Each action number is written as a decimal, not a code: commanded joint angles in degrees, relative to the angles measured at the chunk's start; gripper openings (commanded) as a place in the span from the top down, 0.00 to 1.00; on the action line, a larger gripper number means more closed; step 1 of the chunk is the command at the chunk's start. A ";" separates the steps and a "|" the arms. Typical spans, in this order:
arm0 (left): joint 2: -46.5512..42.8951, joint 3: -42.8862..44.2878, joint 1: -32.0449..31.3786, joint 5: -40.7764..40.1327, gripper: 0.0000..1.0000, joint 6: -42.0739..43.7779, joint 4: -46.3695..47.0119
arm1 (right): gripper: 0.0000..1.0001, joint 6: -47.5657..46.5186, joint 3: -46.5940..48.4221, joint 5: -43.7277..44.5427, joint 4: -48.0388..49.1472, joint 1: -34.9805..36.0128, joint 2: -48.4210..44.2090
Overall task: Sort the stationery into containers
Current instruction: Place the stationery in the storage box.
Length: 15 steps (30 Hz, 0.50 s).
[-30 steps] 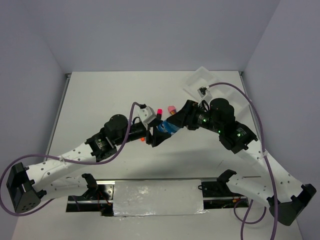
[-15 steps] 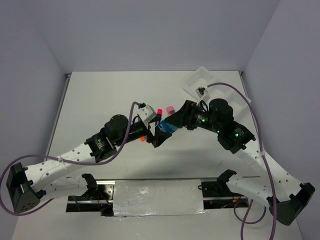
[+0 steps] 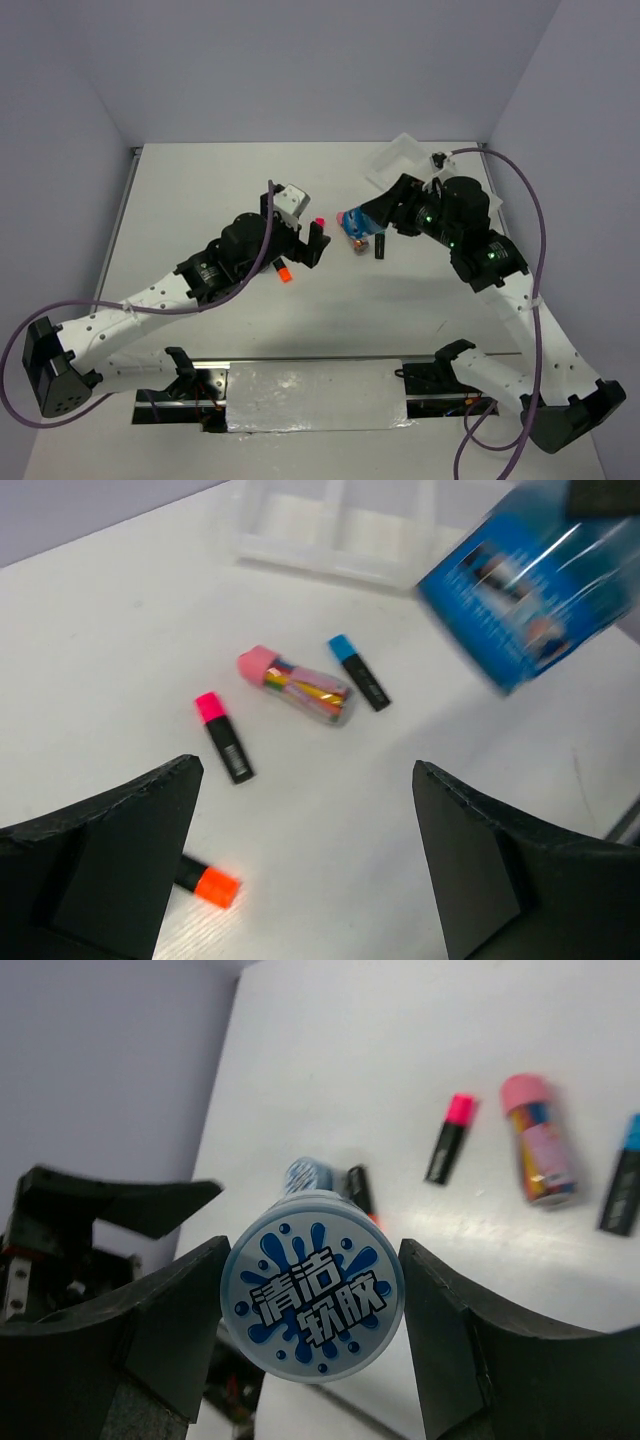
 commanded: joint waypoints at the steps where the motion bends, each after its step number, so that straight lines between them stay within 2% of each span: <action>1: -1.17 2.09 1.91 -7.82 0.01 -5.48 -4.69 | 1.00 -4.58 6.81 10.05 -0.22 -2.69 3.90; 3: -0.55 4.47 2.53 -12.32 0.01 -8.74 -11.02 | 1.00 -6.95 8.84 16.28 -0.05 -3.14 7.16; 4: 0.06 5.87 2.88 -15.04 0.01 -12.67 -15.15 | 1.00 -8.18 11.11 22.93 0.48 -3.66 9.09; 5: 0.33 8.93 2.79 -19.94 0.01 -14.45 -23.89 | 1.00 -11.16 12.26 25.34 1.35 -4.54 11.37; 8: -0.63 13.16 2.97 -23.32 0.01 -19.56 -35.28 | 1.00 -15.31 19.98 30.81 2.59 -7.79 23.66; 9: -2.11 13.62 2.97 -22.98 0.01 -20.26 -40.36 | 1.00 -16.27 25.14 32.12 2.07 -8.32 30.22; 14: -8.88 10.46 2.88 -18.76 0.01 -16.76 -44.81 | 1.00 -23.13 38.09 32.32 5.14 -10.95 45.55; 15: -10.64 9.76 2.97 -19.10 0.01 -15.45 -45.24 | 1.00 -23.49 44.73 32.14 2.88 -11.57 51.50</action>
